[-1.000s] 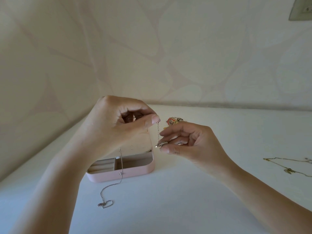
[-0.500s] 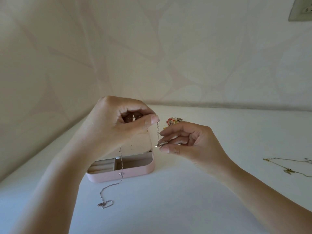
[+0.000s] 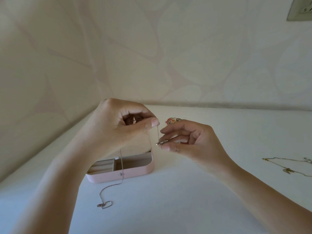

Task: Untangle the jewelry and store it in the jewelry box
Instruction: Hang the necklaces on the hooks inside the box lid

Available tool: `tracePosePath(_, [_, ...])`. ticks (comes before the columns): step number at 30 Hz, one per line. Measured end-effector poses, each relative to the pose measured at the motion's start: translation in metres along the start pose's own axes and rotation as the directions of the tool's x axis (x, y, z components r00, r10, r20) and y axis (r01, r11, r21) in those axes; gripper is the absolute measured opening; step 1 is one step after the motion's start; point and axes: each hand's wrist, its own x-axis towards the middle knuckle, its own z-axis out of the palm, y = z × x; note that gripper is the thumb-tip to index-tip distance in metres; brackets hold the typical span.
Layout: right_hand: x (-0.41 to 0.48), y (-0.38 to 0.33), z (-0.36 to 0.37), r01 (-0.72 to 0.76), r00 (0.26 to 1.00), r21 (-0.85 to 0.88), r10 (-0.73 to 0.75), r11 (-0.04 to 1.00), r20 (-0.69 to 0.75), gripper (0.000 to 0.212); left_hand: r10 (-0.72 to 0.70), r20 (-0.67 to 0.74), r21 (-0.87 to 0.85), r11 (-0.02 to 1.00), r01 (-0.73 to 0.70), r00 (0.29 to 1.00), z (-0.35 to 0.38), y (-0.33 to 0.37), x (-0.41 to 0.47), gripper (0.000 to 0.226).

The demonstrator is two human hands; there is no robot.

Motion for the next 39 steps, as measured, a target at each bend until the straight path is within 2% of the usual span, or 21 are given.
tracePosePath(5, [0.002, 0.001, -0.002, -0.018, 1.000, 0.069, 0.018, 0.997, -0.004, 0.033, -0.023, 0.088, 0.016, 1.000, 0.022, 0.996, 0.003, -0.001, 0.001, 0.008])
tracePosePath(13, [0.006, 0.009, -0.006, -0.169, 0.984, 0.242, 0.152, 0.955, 0.089, 0.038, -0.093, 0.149, 0.154, 0.986, 0.069, 0.984, 0.022, -0.006, 0.004, 0.011])
tracePosePath(16, [0.006, 0.009, -0.008, -0.205, 0.978, 0.210, 0.191, 0.956, 0.083, 0.039, -0.064, 0.131, 0.145, 0.988, 0.044, 0.989, 0.029, -0.013, 0.006, 0.008])
tracePosePath(18, [0.007, 0.008, -0.013, -0.231, 0.972, 0.108, 0.226, 0.967, 0.058, 0.040, -0.055, 0.137, 0.148, 0.988, 0.035, 0.989, 0.034, -0.016, 0.007, 0.006])
tracePosePath(20, [0.008, 0.006, -0.022, -0.300, 0.952, 0.018, 0.299, 0.954, 0.065, 0.041, -0.081, 0.159, 0.190, 0.981, 0.050, 0.984, 0.040, -0.019, 0.007, 0.004])
tracePosePath(24, [0.013, 0.001, -0.047, -0.387, 0.920, -0.005, 0.386, 0.922, 0.067, 0.031, -0.137, 0.203, 0.270, 0.960, 0.079, 0.970, 0.046, -0.023, 0.007, 0.011])
tracePosePath(27, [0.019, -0.002, -0.068, -0.364, 0.931, 0.086, 0.365, 0.927, 0.012, 0.026, -0.165, 0.251, 0.288, 0.954, 0.089, 0.954, 0.042, -0.023, 0.008, 0.014])
tracePosePath(29, [0.023, -0.004, -0.081, -0.329, 0.934, 0.233, 0.351, 0.915, -0.061, 0.023, -0.198, 0.270, 0.283, 0.952, 0.119, 0.942, 0.033, -0.025, 0.011, 0.027])
tracePosePath(31, [0.026, -0.003, -0.094, -0.253, 0.929, 0.411, 0.339, 0.876, -0.150, 0.024, -0.239, 0.267, 0.233, 0.956, 0.178, 0.934, 0.021, -0.029, 0.012, 0.039])
tracePosePath(34, [0.029, 0.003, -0.114, -0.141, 0.888, 0.592, 0.366, 0.793, -0.279, 0.028, -0.271, 0.298, -0.049, 0.953, 0.298, 0.915, -0.002, -0.038, 0.012, 0.052])
tracePosePath(37, [0.031, 0.011, -0.127, -0.055, 0.837, 0.677, 0.403, 0.734, -0.370, 0.026, -0.303, 0.283, -0.207, 0.907, 0.366, 0.910, -0.022, -0.056, 0.013, 0.050])
tracePosePath(39, [0.031, 0.017, -0.131, -0.018, 0.812, 0.698, 0.417, 0.716, -0.408, 0.025, -0.367, 0.260, -0.280, 0.857, 0.433, 0.893, -0.034, -0.069, 0.013, 0.034])
